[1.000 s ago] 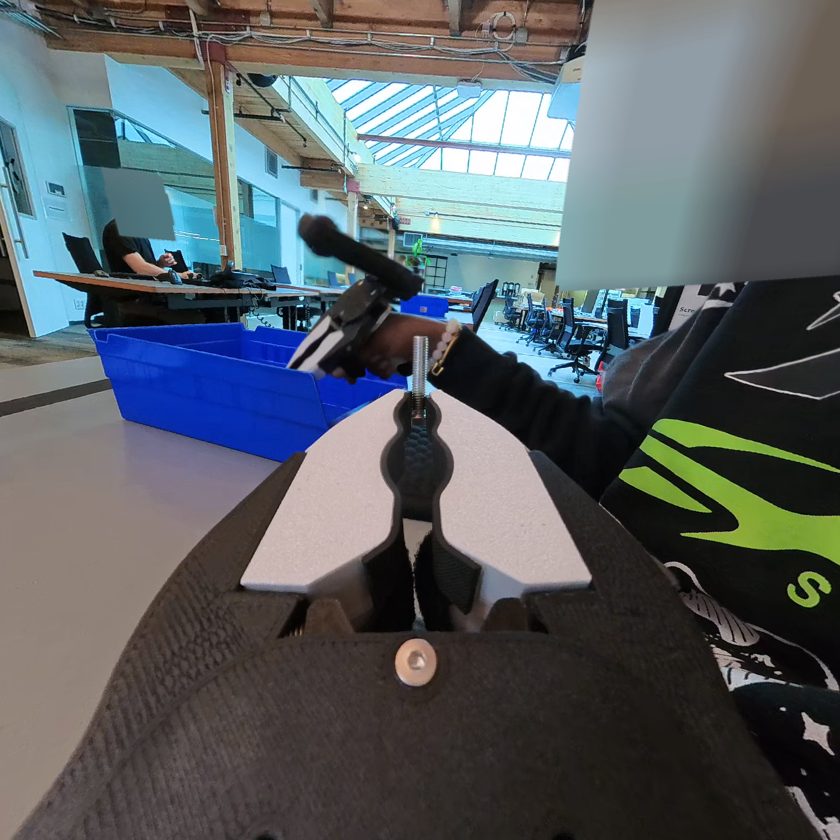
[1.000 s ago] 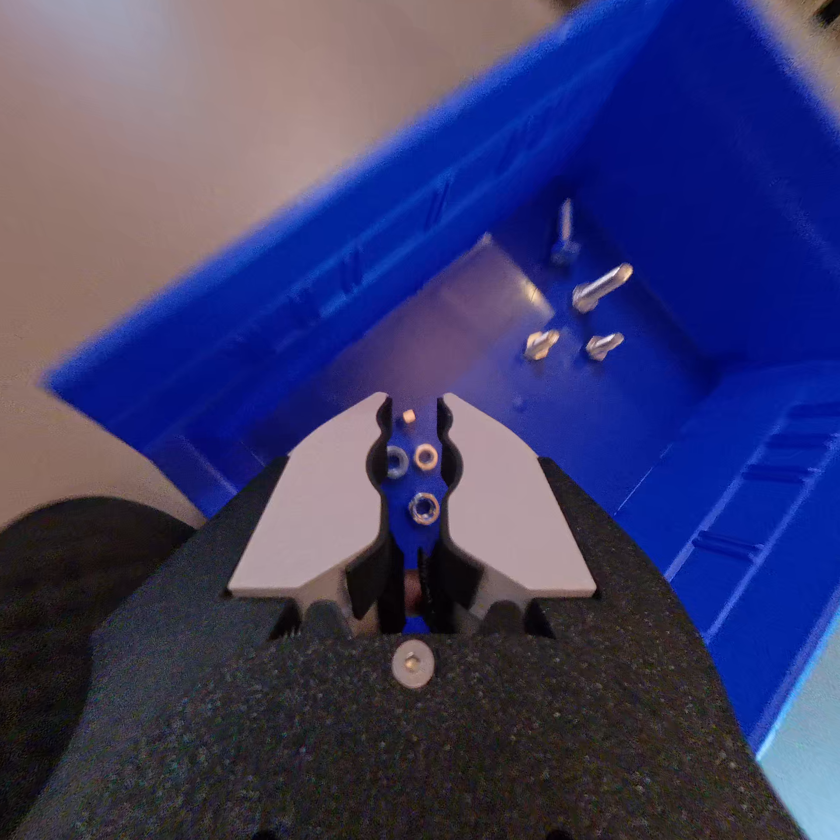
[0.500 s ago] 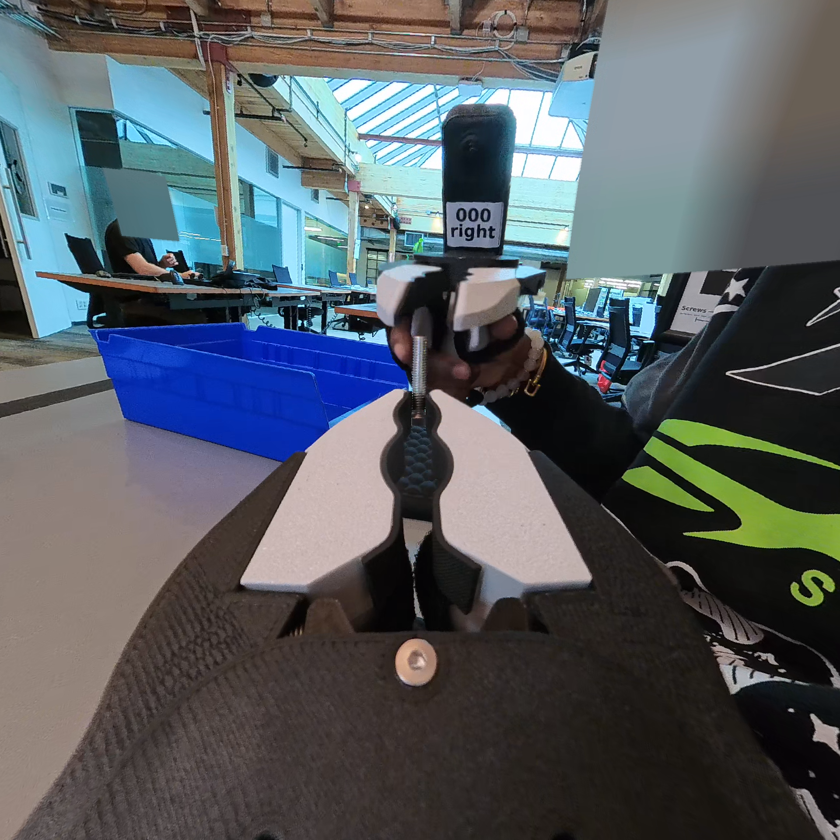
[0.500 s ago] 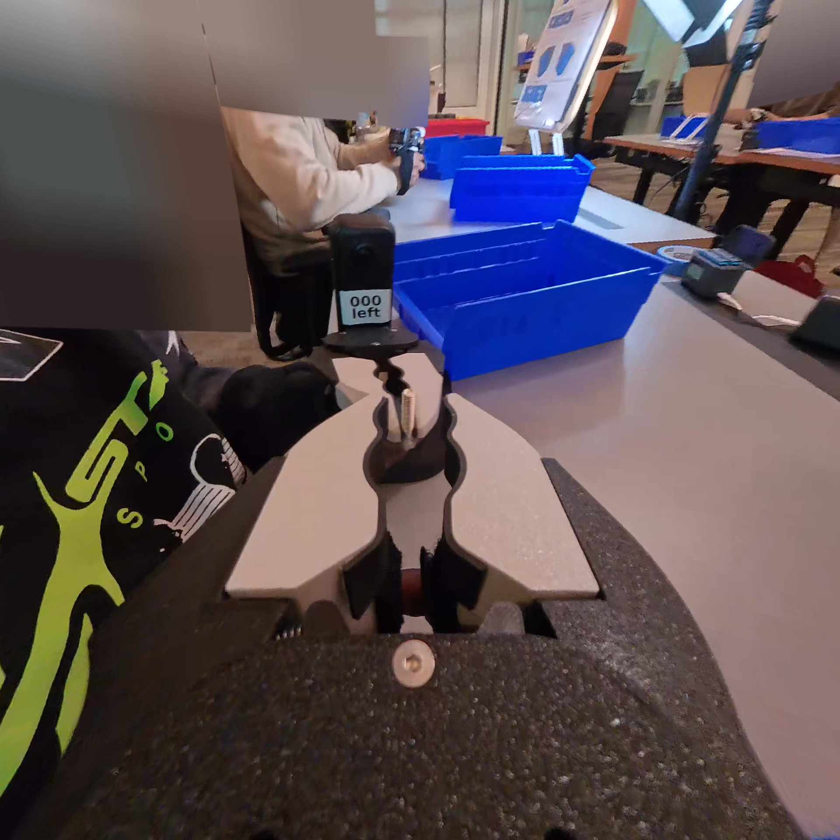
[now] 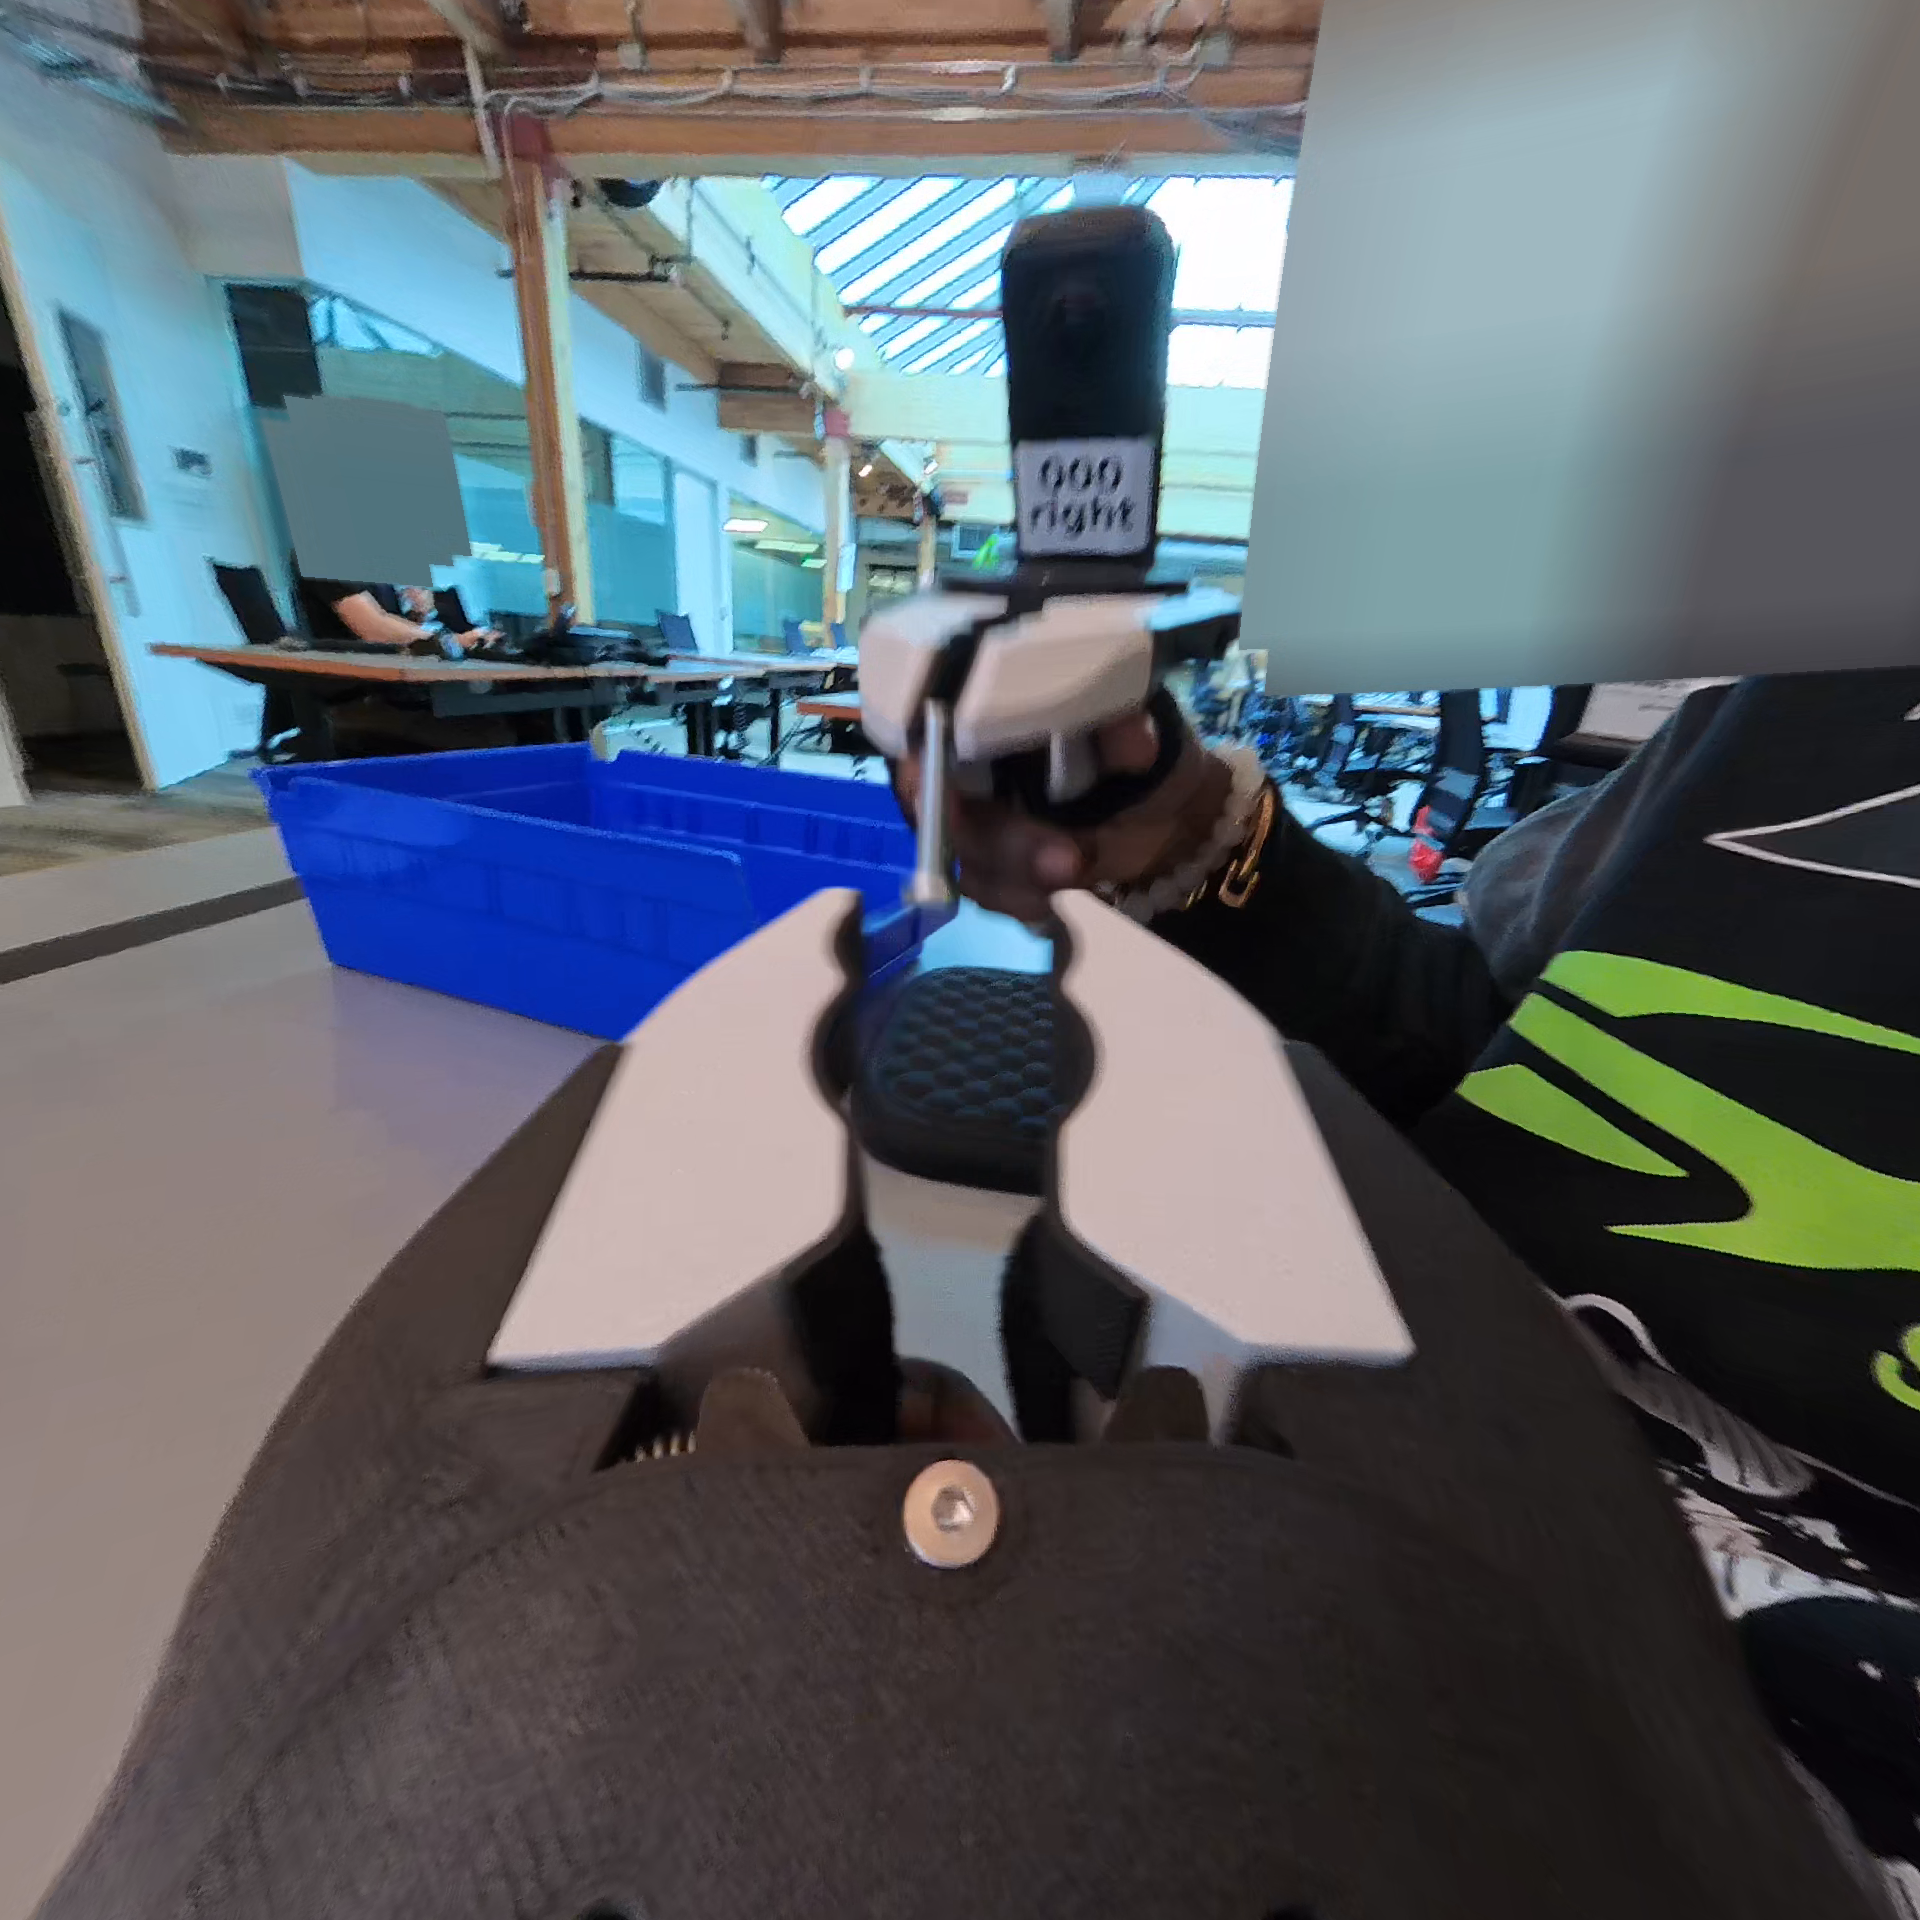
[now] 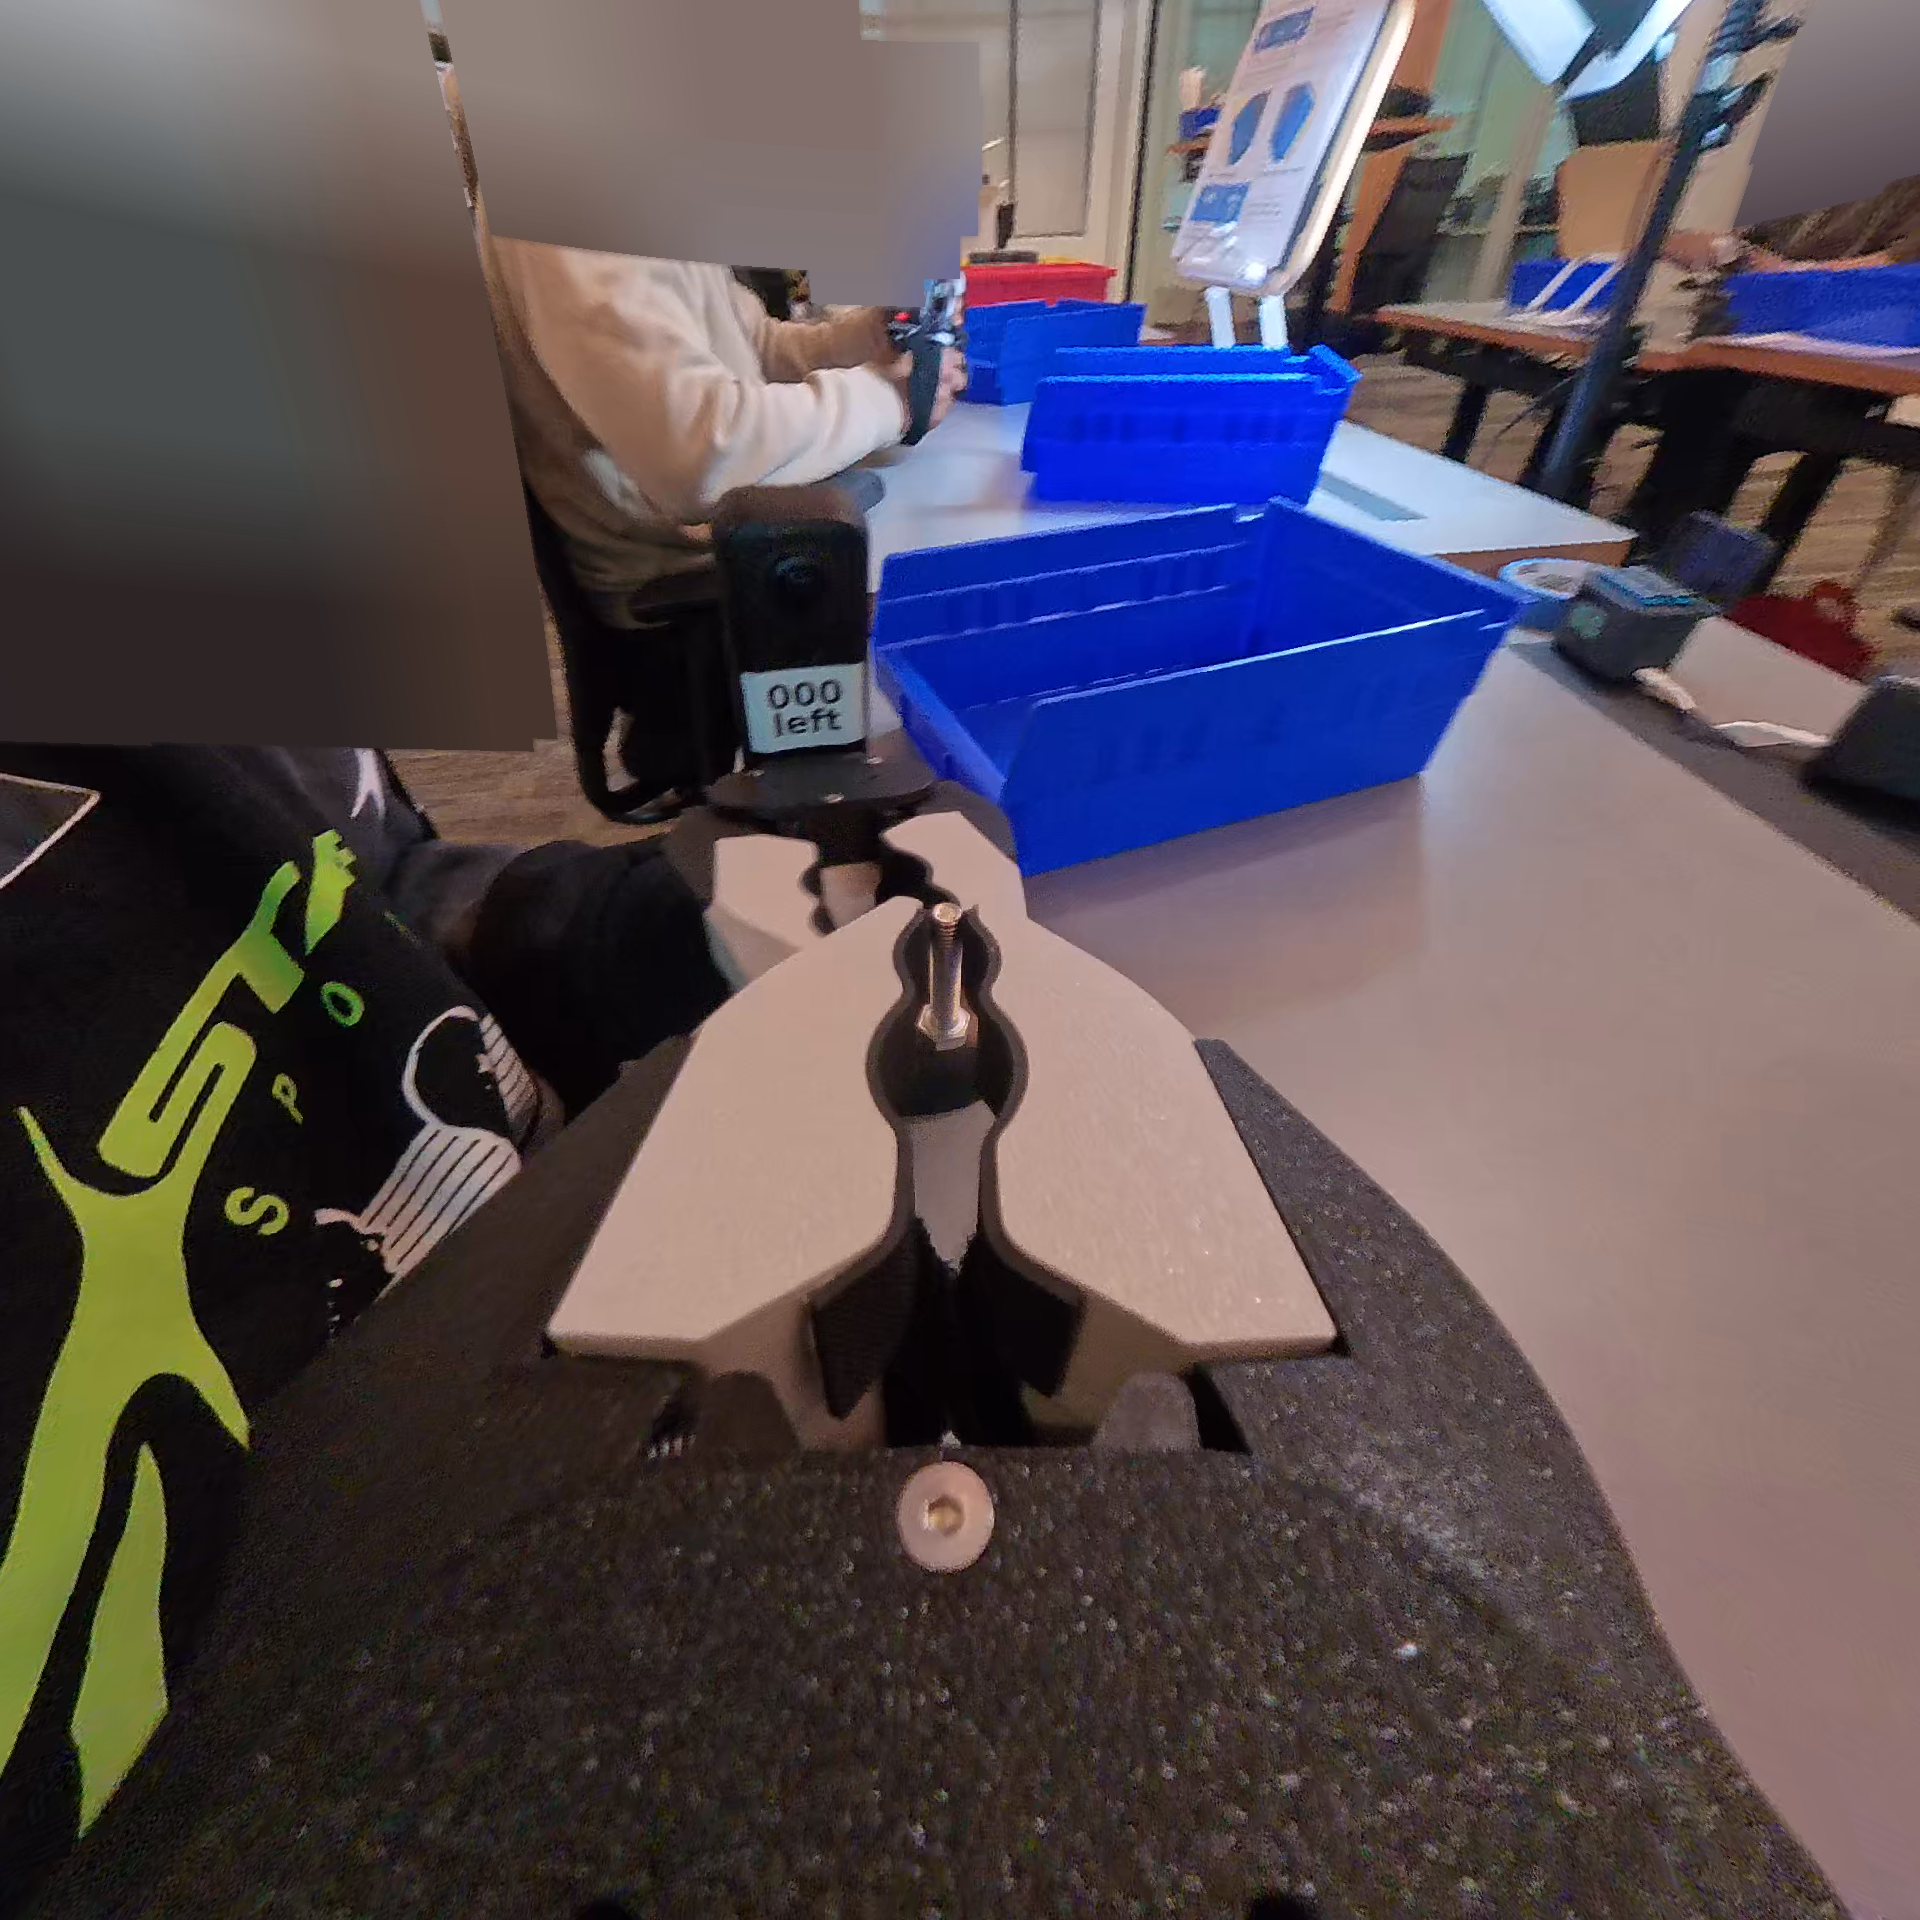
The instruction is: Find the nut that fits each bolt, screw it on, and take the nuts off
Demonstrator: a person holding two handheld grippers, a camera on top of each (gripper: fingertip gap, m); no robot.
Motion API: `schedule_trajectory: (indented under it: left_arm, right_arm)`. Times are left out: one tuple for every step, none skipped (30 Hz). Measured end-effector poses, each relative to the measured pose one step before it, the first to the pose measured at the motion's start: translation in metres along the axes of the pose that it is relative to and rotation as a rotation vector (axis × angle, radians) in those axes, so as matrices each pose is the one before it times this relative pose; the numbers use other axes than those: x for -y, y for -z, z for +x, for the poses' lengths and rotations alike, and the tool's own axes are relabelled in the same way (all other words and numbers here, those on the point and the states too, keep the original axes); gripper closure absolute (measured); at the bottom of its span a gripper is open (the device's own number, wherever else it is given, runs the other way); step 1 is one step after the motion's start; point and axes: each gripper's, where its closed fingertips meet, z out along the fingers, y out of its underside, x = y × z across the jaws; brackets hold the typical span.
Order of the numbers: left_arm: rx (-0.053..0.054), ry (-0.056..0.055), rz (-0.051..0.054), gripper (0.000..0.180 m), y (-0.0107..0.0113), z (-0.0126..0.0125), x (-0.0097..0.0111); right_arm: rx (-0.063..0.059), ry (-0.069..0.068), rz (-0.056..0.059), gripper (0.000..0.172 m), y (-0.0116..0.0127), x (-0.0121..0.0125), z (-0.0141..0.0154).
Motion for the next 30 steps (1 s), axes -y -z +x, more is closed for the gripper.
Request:
schedule_trajectory:
  left_arm:
    - [0.0081, 0.0018, -0.0107, 0.137, -0.00108, -0.00113, -0.00127]
    - [0.0118, 0.0037, -0.0040, 0.129, -0.00050, -0.00174, -0.00045]
    - [0.0124, 0.0025, 0.0055, 0.125, 0.00017, -0.00186, 0.00067]
    - [0.0097, 0.0012, 0.0120, 0.122, 0.00066, -0.00151, 0.00160]
    - [0.0099, 0.0006, 0.0136, 0.119, 0.00074, -0.00152, 0.00176]
    - [0.0052, 0.0010, 0.0115, 0.118, 0.00063, -0.00102, 0.00137]
    - [0.0014, 0.0022, 0.0059, 0.117, 0.00030, -0.00039, 0.00078]
    - [0.0019, 0.0022, 0.0008, 0.117, 0.00012, -0.00047, 0.00008]
    - [0.0018, 0.0012, -0.0004, 0.117, -0.00005, -0.00042, -0.00015]
    - [0.0003, 0.0008, 0.0001, 0.117, 0.00003, -0.00007, 0.00003]
    - [0.0008, 0.0014, 0.0002, 0.116, -0.00001, -0.00024, -0.00004]
    - [0.0009, 0.0020, 0.0011, 0.116, 0.00009, -0.00035, 0.00012]
    - [-0.0002, 0.0022, 0.0012, 0.116, 0.00015, -0.00014, 0.00025]
    - [0.0002, 0.0021, 0.0012, 0.116, 0.00009, -0.00025, 0.00014]
    - [0.0008, 0.0016, 0.0011, 0.116, 0.00005, -0.00026, 0.00011]
    - [-0.0007, 0.0010, 0.0009, 0.117, 0.00012, 0.00001, 0.00008]
    - [0.0003, 0.0005, 0.0004, 0.117, 0.00010, -0.00005, 0.00009]
    - [-0.0004, 0.0002, 0.0008, 0.117, 0.00007, 0.00001, 0.00014]
    - [-0.0005, 0.0000, 0.0005, 0.117, 0.00011, 0.00001, 0.00001]
    - [-0.0003, -0.0006, 0.0006, 0.117, 0.00010, 0.00016, 0.00009]
    - [0.0002, -0.0006, 0.0006, 0.117, 0.00007, -0.00004, 0.00000]
    - [-0.0004, 0.0001, 0.0005, 0.117, 0.00005, 0.00009, 0.00009]
    - [0.0001, 0.0001, 0.0004, 0.117, 0.00013, -0.00006, -0.00001]
    - [0.0009, 0.0001, -0.0002, 0.117, 0.00001, -0.00011, -0.00002]
    - [0.0003, 0.0000, 0.0002, 0.117, 0.00007, 0.00001, 0.00005]
    - [0.0005, 0.0000, 0.0001, 0.117, 0.00002, -0.00008, -0.00008]
    - [0.0008, -0.0001, -0.0001, 0.117, 0.00001, -0.00012, -0.00002]
    - [0.0010, -0.0004, -0.0001, 0.117, 0.00009, -0.00012, 0.00001]
    - [0.0007, -0.0001, -0.0001, 0.117, 0.00001, -0.00010, -0.00002]
    - [0.0001, 0.0003, -0.0004, 0.117, 0.00003, 0.00001, -0.00005]
  right_arm:
    - [-0.0354, 0.0030, 0.0069, 0.166, 0.00720, 0.00460, 0.00747]
    - [-0.0579, 0.0023, 0.0039, 0.166, 0.00908, 0.00493, 0.01205]
    - [-0.0779, 0.0030, -0.0014, 0.166, 0.01023, 0.00465, 0.01675]
    - [-0.0909, 0.0078, -0.0088, 0.166, 0.01058, 0.00325, 0.02069]
    - [-0.0995, 0.0120, -0.0202, 0.166, 0.00956, 0.00040, 0.02430]
    - [-0.1037, 0.0073, -0.0323, 0.166, 0.00763, -0.00318, 0.02723]
    - [-0.1027, 0.0002, -0.0404, 0.166, 0.00499, -0.00609, 0.02862]
    - [-0.0867, -0.0067, -0.0371, 0.166, 0.00164, -0.00729, 0.02697]
    - [-0.0673, -0.0182, -0.0347, 0.166, -0.00171, -0.00834, 0.02443]
    - [-0.0543, -0.0247, -0.0395, 0.166, -0.00442, -0.00963, 0.02191]
    - [-0.0388, -0.0223, -0.0411, 0.166, -0.00666, -0.01011, 0.01852]
    - [-0.0323, -0.0224, -0.0388, 0.166, -0.00806, -0.01004, 0.01607]
    - [-0.0243, -0.0233, -0.0343, 0.166, -0.00887, -0.00926, 0.01310]
    - [-0.0049, -0.0272, -0.0301, 0.166, -0.00927, -0.00841, 0.00895]
    - [0.0040, -0.0325, -0.0317, 0.166, -0.00902, -0.00779, 0.00640]
    - [0.0010, -0.0282, -0.0267, 0.166, -0.00852, -0.00637, 0.00567]
    - [-0.0052, -0.0212, -0.0188, 0.166, -0.00797, -0.00520, 0.00551]
    - [-0.0099, -0.0158, -0.0192, 0.166, -0.00710, -0.00503, 0.00551]
    - [-0.0110, -0.0130, -0.0188, 0.166, -0.00650, -0.00471, 0.00510]
    - [-0.0127, -0.0136, -0.0162, 0.166, -0.00577, -0.00423, 0.00475]
    - [-0.0126, -0.0110, -0.0161, 0.166, -0.00497, -0.00417, 0.00429]
    - [-0.0126, -0.0079, -0.0142, 0.166, -0.00435, -0.00389, 0.00389]
    - [-0.0129, -0.0056, -0.0122, 0.166, -0.00392, -0.00363, 0.00365]
    - [-0.0112, -0.0043, -0.0113, 0.166, -0.00349, -0.00348, 0.00326]
    - [-0.0070, -0.0039, -0.0131, 0.166, -0.00322, -0.00367, 0.00244]
    - [-0.0027, -0.0034, -0.0135, 0.165, -0.00285, -0.00358, 0.00175]
    - [-0.0014, -0.0039, -0.0103, 0.165, -0.00268, -0.00293, 0.00139]
    - [-0.0005, -0.0051, -0.0101, 0.165, -0.00226, -0.00285, 0.00107]
    - [-0.0016, -0.0028, -0.0112, 0.165, -0.00189, -0.00270, 0.00108]
    - [-0.0037, 0.0013, -0.0077, 0.165, -0.00129, -0.00192, 0.00102]
